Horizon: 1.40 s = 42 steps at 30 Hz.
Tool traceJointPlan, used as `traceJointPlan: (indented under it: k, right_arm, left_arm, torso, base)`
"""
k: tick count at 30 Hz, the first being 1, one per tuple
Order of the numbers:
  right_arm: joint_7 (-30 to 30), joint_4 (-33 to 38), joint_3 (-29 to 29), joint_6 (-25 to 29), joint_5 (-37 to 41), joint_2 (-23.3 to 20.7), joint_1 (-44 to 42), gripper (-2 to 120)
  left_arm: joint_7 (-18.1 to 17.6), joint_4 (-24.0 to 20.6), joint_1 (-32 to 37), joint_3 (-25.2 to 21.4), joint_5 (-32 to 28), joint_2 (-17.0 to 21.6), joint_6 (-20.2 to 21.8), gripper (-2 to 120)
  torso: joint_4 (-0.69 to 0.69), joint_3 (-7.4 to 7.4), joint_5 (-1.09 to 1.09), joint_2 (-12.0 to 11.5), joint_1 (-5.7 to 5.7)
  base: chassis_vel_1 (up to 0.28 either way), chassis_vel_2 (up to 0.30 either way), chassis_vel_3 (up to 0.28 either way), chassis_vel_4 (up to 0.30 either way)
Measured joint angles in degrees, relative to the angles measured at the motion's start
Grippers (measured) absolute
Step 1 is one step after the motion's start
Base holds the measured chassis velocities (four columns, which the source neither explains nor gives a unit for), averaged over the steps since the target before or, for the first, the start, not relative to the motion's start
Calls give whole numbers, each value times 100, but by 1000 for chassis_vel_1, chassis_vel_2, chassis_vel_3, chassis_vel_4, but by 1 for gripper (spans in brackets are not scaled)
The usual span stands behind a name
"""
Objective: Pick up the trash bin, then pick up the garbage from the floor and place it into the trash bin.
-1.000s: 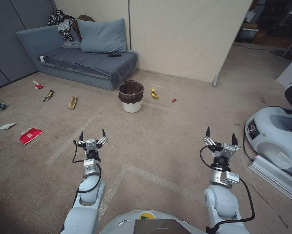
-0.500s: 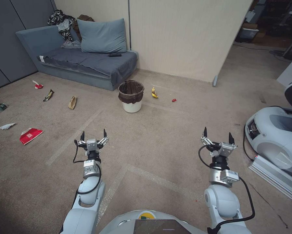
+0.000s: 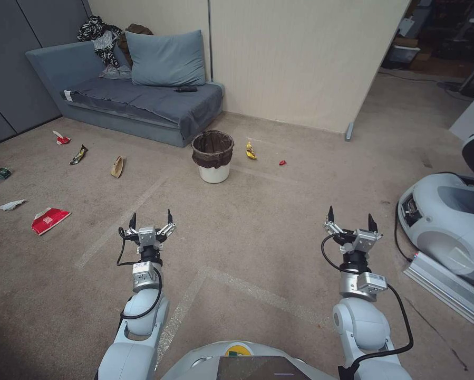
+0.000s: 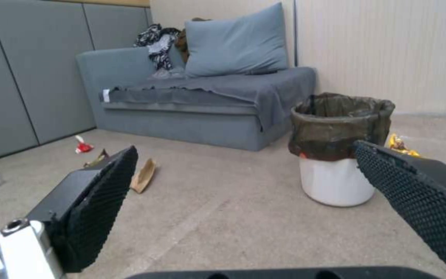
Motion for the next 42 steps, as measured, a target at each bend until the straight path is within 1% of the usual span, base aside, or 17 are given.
traceJointPlan:
  k: [8,12,13,16,17,19,20,21,24,29,36,37,42]
  right_arm:
    - [0,-97,4,50,-8,-45,52,100]
    - [3,-123,-1,50,-8,-48,77,100]
    - [6,-134,-7,49,-9,-47,89,100]
    - [6,-145,-15,47,-17,-43,100,100]
    - [5,-150,-21,46,-21,-40,107,100]
    - [6,-154,-22,46,-25,-36,112,100]
    - [5,-156,-26,45,-28,-29,115,100]
    - [6,-156,-27,44,-32,-24,118,100]
    - [8,-156,-29,43,-45,-6,121,100]
    - [12,-156,-31,45,-61,12,114,100]
    - [17,-154,-30,46,-66,16,99,100]
    - [18,-153,-29,46,-66,15,102,100]
    - [21,-154,-36,44,-65,9,121,100]
  left_arm:
    - [11,-14,19,30,44,-81,-19,100]
    - [12,-14,21,31,55,-94,-23,100]
    - [13,-13,20,32,61,-100,-25,100]
    - [13,-14,19,30,62,-103,-26,100]
    - [13,-14,15,28,63,-103,-28,100]
    - [15,-14,14,28,63,-104,-28,100]
    - [15,-14,11,23,64,-103,-30,100]
    - [17,-12,8,21,64,-101,-32,100]
    - [19,-9,2,20,64,-96,-36,100]
    - [20,-1,-8,18,64,-83,-40,100]
    - [17,-5,-11,22,59,-65,-44,100]
    - [16,-14,-15,22,55,-59,-44,100]
    - [10,-56,-17,8,46,-51,-43,100]
  torso:
    - [0,0,0,0,0]
    - [0,0,0,0,0]
    - [0,0,-3,0,0]
    - [1,1,1,0,0]
    - [2,1,-2,0,0]
    - [2,1,-2,0,0]
    - [1,1,2,0,0]
    - [1,1,-2,0,1]
    - [-1,1,0,0,0]
    - [1,0,0,0,0]
    - [1,0,-2,0,1]
    - [-1,0,-1,0,0]
    - [1,0,0,0,0]
  base:
    - [-12,17,13,-16]
    - [-147,115,108,-116]
    - [-194,164,162,-158]
    - [-192,196,208,-170]
    - [-205,211,206,-210]
    - [-205,203,179,-210]
    - [-187,203,179,-173]
    - [-171,188,171,-160]
    - [-155,161,152,-155]
    - [-151,143,148,-148]
    - [-165,160,159,-156]
    - [-162,180,165,-149]
    - [-162,180,161,-164]
